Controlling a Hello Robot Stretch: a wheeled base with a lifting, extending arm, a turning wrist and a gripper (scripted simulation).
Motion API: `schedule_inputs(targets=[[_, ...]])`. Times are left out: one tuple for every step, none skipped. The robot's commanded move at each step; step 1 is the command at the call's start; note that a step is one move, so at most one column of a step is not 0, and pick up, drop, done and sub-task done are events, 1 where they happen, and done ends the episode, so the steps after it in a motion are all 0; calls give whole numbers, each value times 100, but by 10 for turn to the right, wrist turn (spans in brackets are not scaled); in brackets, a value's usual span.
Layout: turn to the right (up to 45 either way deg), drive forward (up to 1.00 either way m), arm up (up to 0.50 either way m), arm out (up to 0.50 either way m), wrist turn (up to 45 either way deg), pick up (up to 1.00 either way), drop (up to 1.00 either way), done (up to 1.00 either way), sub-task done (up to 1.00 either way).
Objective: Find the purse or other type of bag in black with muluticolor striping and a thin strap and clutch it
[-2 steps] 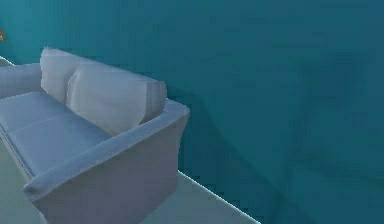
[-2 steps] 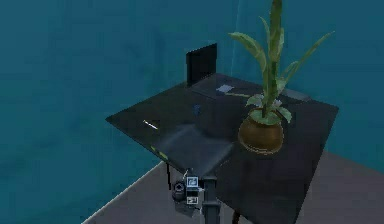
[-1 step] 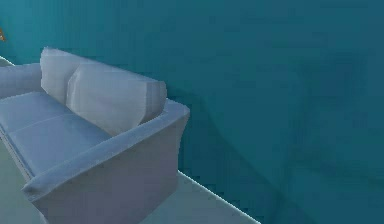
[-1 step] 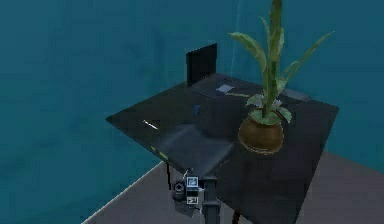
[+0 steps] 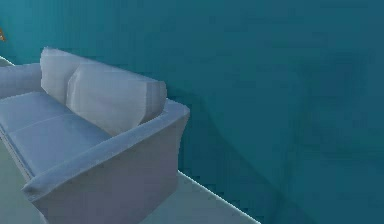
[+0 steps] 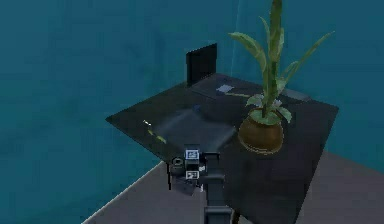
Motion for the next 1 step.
schedule_inputs(targets=[[0, 0, 0, 0, 0, 0, 0, 100, 0]])
